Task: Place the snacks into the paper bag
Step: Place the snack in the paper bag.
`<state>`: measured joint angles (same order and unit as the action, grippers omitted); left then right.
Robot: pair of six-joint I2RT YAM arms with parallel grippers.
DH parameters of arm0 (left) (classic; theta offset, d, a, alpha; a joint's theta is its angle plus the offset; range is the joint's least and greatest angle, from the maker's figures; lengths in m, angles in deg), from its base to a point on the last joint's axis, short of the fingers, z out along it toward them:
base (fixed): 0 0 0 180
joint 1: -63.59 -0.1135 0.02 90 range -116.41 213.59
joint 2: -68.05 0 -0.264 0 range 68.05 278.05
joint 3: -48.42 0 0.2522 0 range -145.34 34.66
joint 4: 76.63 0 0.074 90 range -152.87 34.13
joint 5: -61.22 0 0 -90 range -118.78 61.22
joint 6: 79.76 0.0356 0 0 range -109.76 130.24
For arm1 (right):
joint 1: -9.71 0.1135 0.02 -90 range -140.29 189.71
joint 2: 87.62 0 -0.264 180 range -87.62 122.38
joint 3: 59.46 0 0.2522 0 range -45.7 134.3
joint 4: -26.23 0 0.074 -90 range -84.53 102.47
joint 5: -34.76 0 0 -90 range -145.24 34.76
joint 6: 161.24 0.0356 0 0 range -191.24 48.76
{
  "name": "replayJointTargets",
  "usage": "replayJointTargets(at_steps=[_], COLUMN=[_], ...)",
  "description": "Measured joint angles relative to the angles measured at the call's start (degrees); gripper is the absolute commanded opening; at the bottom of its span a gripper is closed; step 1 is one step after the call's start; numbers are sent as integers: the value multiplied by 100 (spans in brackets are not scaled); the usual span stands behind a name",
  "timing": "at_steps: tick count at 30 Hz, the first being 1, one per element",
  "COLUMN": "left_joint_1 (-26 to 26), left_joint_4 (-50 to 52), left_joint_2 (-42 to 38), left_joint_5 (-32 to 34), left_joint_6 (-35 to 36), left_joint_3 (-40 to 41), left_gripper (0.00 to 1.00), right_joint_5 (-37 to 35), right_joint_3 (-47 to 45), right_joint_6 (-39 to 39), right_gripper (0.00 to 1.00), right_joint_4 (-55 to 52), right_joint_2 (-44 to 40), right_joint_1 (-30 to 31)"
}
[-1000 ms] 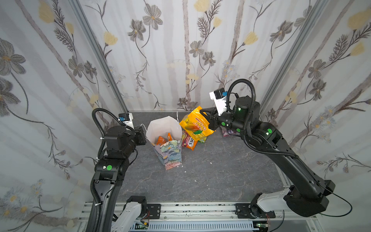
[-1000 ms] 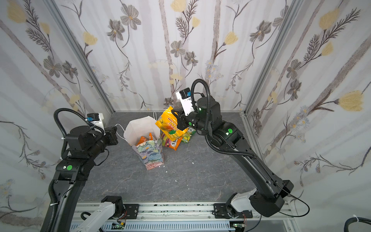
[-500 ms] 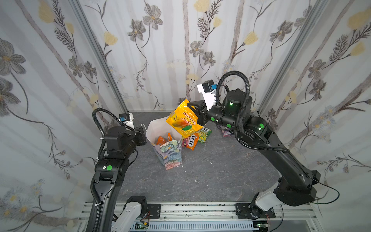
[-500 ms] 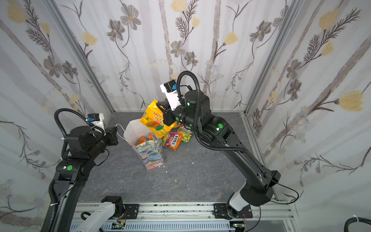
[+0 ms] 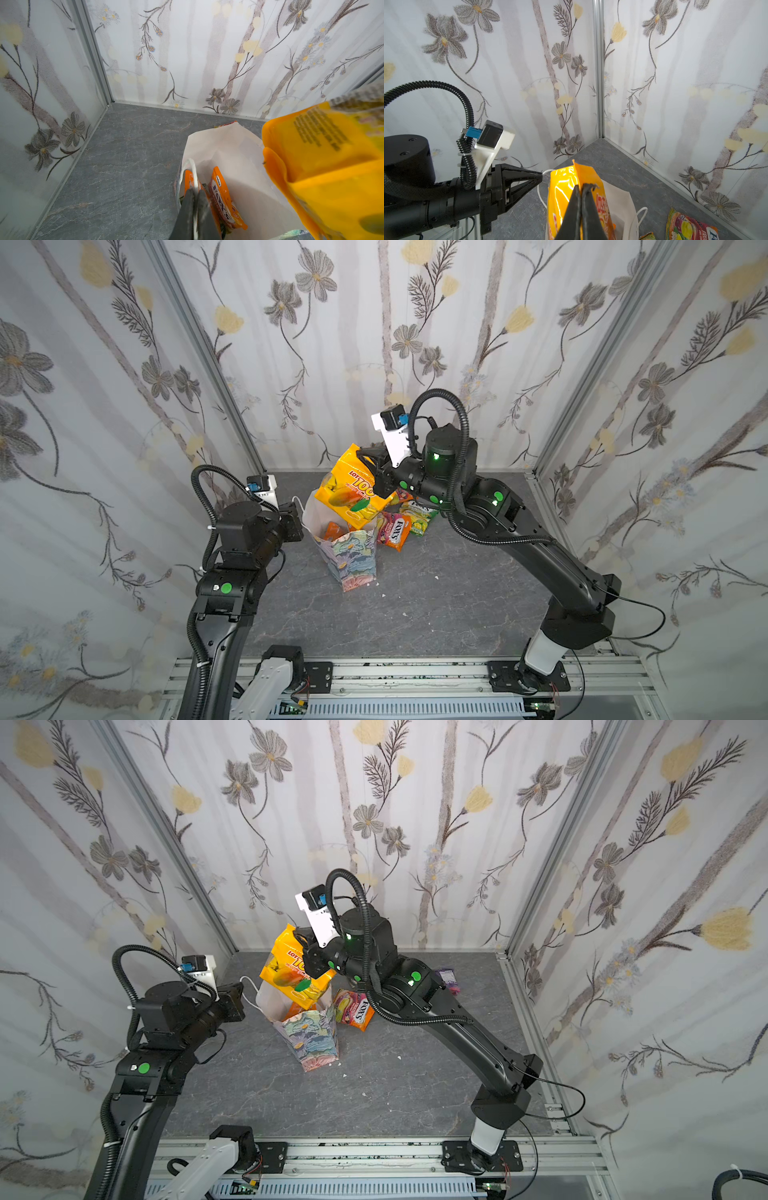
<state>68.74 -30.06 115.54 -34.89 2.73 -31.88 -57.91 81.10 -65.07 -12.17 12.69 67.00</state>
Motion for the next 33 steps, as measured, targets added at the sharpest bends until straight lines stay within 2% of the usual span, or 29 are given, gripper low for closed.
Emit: replayJointTargets(at_steps=[20,33], left_joint_1=[7,24], left_joint_4=[-2,-2], left_joint_2=[-28,-61], left_joint_5=[-11,-11], left_joint_6=[-2,-2], left_joint_3=[13,24], left_gripper=[6,7], right_joint_5=[-1582,-2057], right_joint_3=[317,553], right_joint_6=[66,35], right_gripper=[0,0], right_joint_4=[81,-382], right_joint_2=[960,1178], right_joint_1=[391,533])
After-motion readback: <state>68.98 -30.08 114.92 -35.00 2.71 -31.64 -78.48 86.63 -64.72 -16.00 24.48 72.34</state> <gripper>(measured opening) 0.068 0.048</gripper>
